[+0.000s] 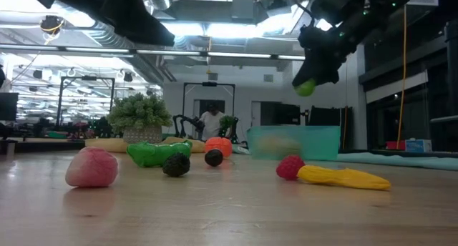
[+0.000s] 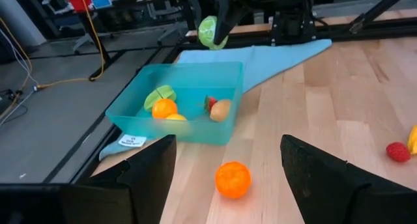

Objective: Pick and placing Produce into tupperware
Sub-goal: Put the green cabbage into the blue bin, then put the green pea into the blue bin

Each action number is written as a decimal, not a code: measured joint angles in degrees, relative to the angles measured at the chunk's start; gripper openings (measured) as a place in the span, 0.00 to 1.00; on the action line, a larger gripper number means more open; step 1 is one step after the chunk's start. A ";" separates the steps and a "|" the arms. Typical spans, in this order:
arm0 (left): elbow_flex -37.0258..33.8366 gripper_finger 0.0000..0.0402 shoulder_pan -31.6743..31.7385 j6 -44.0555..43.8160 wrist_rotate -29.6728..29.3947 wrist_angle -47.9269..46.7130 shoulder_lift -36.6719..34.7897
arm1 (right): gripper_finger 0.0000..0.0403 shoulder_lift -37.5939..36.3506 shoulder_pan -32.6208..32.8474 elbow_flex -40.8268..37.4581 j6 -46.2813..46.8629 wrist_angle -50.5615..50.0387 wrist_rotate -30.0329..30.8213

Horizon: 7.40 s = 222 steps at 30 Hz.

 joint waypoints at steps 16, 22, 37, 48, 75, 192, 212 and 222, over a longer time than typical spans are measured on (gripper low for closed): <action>0.00 0.67 0.01 -0.03 0.00 0.18 0.00 | 0.44 5.00 -0.03 4.34 -2.60 -5.07 1.99; 0.00 0.66 -0.01 -0.03 0.00 0.16 0.00 | 0.44 9.13 -0.20 4.34 -3.02 -3.15 1.98; 0.00 0.66 -3.16 -0.03 0.02 0.09 0.02 | 0.44 18.83 -4.28 4.32 -3.16 2.35 3.46; 0.00 0.66 -3.16 0.08 0.02 0.05 0.02 | 0.44 26.14 -4.64 4.32 -3.38 7.75 2.46; 0.00 0.66 -3.14 0.14 0.02 -0.50 0.02 | 0.64 26.98 -4.75 4.29 -5.05 11.11 -0.19; 26.80 0.65 -14.39 -45.14 2.56 -32.41 33.40 | 0.67 -12.75 30.75 -37.26 -1.18 51.54 21.94; 31.61 0.65 -14.35 -56.41 7.15 -37.50 47.78 | 0.67 -12.75 30.75 -37.26 -1.48 49.58 21.93; 31.61 0.65 -14.35 -56.92 7.14 -36.78 52.67 | 0.67 -12.75 30.75 -37.26 -1.43 49.63 21.93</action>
